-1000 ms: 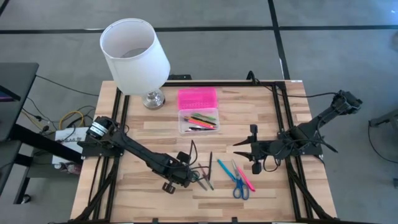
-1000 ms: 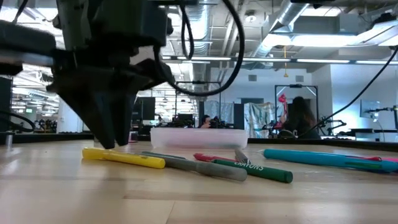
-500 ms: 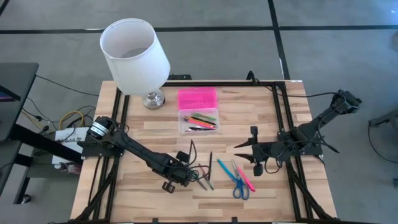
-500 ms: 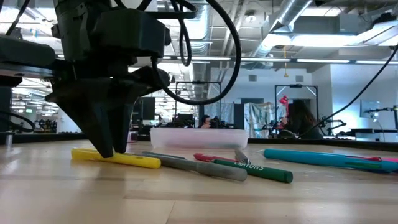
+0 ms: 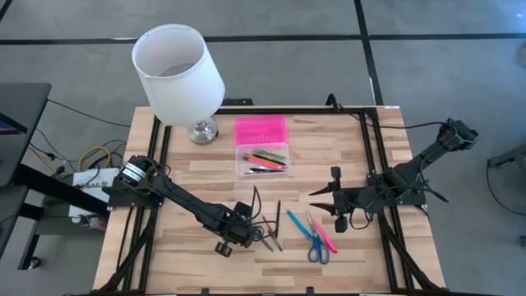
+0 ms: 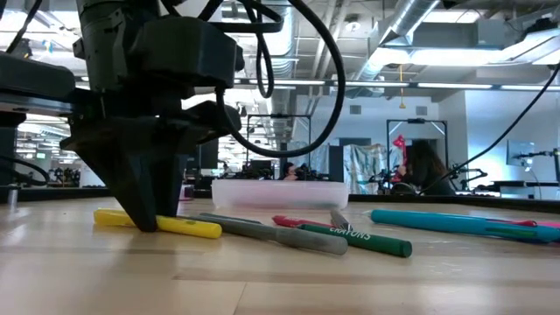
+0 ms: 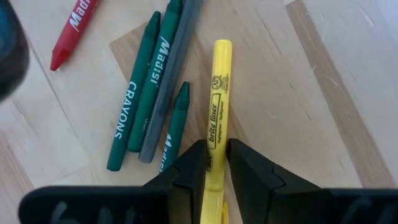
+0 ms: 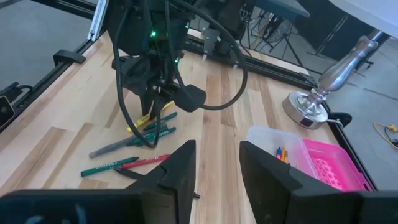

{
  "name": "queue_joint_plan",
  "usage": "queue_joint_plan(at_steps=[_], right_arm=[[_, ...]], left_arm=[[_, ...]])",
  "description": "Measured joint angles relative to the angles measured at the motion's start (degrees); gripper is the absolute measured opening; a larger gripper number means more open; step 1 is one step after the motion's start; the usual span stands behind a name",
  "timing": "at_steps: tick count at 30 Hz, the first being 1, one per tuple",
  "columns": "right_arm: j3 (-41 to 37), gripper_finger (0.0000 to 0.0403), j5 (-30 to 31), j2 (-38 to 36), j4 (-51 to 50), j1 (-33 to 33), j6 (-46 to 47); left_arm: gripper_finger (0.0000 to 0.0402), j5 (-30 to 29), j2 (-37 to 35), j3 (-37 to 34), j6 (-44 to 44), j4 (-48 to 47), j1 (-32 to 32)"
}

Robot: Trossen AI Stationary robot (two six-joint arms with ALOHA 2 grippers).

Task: Pick & place school supplies into a supply box
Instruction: Put the yellow pen into the pink supply box

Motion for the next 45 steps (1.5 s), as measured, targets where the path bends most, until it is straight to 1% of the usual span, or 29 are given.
queue_joint_plan(at_steps=[8, 12, 21, 41, 45], right_arm=[[0.00, 0.0118, 0.02, 0.00, 0.00, -0.20, 0.00], [0.00, 0.0118, 0.02, 0.00, -0.01, -0.20, 0.00], [0.00, 0.0118, 0.02, 0.00, -0.01, -0.20, 0.00], [0.00, 0.0118, 0.02, 0.00, -0.03, -0.20, 0.02], [0.00, 0.0118, 0.00, 0.00, -0.03, -0.20, 0.02]], left_arm=[[0.0068, 1.06, 0.22, 1.05, -4.03, -3.65, 0.00], [0.0068, 1.45, 0.35, 2.15, -4.93, -5.95, -0.22], [0.0068, 3.94, 0.35, 2.26, -7.00, -9.11, -0.31], [0.0067, 4.17, 0.35, 2.20, -7.93, -9.55, -0.52], [0.0050, 4.24, 0.35, 2.21, -7.91, -9.63, -0.55]])
